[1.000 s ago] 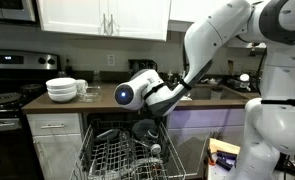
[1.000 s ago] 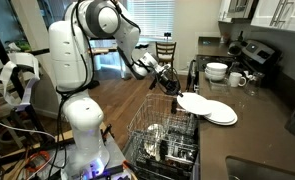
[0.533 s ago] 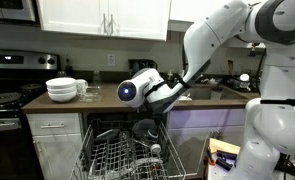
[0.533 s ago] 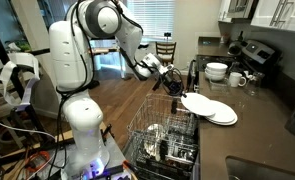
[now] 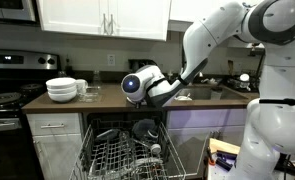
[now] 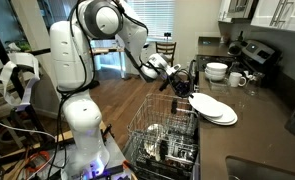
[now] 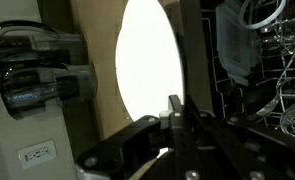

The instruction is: Pick up the white plate from the dishwasher and position it among the white plates on the counter

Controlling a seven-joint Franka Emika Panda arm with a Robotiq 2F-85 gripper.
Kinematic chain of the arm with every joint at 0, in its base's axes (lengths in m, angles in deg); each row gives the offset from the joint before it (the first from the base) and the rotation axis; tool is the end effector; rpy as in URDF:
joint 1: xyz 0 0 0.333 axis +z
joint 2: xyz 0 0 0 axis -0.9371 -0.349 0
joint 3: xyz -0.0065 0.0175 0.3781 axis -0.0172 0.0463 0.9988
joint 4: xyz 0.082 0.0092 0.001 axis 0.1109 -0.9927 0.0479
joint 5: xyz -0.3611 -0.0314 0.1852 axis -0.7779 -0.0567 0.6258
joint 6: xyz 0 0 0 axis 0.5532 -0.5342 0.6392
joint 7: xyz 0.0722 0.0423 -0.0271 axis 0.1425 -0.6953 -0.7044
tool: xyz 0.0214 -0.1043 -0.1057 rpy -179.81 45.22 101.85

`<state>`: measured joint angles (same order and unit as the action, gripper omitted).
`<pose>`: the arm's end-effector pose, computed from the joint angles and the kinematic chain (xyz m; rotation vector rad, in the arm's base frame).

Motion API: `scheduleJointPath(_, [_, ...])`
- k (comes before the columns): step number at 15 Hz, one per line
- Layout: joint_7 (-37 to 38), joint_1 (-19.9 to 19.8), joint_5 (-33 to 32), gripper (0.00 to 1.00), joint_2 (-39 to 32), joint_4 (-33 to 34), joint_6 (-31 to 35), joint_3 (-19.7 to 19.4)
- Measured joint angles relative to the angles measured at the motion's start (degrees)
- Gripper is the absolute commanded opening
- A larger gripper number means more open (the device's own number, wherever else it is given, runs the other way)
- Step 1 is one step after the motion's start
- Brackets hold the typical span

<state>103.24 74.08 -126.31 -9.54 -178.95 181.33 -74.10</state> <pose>0.5650 -0.0150 0.3506 2.1184 0.3512 0.2433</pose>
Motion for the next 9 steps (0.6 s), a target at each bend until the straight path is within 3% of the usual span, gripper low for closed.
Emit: scheduleJointPath(9, [-3.6, -2.2, -0.4, 0.03, -3.6, 4.2, 4.1, -2.2])
